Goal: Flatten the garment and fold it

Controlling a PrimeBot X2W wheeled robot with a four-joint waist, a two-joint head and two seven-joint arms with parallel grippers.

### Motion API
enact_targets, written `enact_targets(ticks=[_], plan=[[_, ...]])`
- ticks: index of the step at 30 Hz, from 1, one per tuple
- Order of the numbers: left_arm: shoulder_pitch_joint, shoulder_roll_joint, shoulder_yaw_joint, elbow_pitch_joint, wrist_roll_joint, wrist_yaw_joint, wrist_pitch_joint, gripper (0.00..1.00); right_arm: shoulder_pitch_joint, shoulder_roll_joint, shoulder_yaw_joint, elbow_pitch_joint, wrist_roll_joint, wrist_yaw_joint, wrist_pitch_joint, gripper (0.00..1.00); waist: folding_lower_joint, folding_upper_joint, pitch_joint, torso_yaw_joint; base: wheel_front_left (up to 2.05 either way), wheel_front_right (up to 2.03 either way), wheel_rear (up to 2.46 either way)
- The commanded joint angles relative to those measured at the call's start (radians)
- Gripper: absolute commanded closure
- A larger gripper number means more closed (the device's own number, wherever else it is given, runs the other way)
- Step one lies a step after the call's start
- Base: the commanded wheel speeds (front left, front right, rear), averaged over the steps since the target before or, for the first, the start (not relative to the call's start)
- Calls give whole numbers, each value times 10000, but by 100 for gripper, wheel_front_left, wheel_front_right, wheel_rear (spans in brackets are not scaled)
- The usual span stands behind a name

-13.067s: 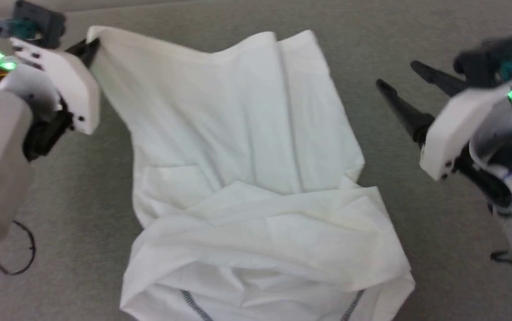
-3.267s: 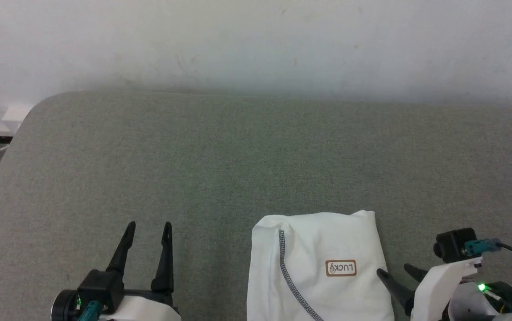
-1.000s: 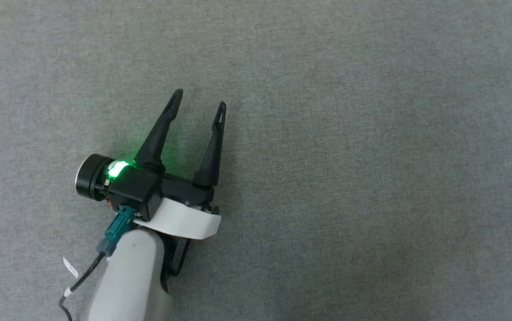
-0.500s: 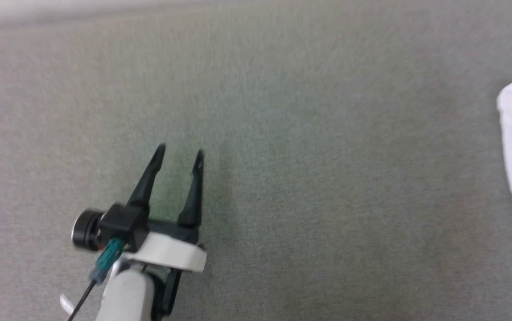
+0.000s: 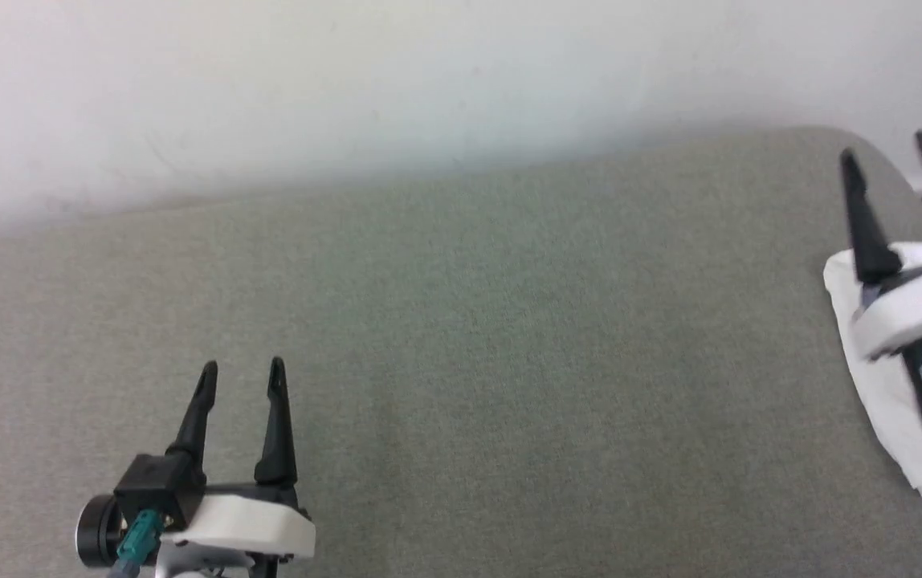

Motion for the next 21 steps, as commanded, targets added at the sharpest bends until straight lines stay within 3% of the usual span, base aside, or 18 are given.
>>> enact_targets(ticks=[1,10,14,21], plan=[[149,-34,30,22,-42,80,-45,0,285,200,-82,-154,58,-21,-86,0,4,-1,-747,432,0,0,0],[809,-40,-72,-328,639,800,-45,0,2909,2407,-575,-1929,-27,-21,-644,0,4,-1,-914,925,0,0,0],[992,-44,-194,-309,633,900,-45,0,3744,2836,-618,-2030,-334,-21,-790,0,4,-1,-889,1074,0,0,0],[1172,-45,-305,75,718,838,-45,0,4814,2979,-244,-1761,-525,-21,-1064,0,4,-1,-898,1290,0,0,0]])
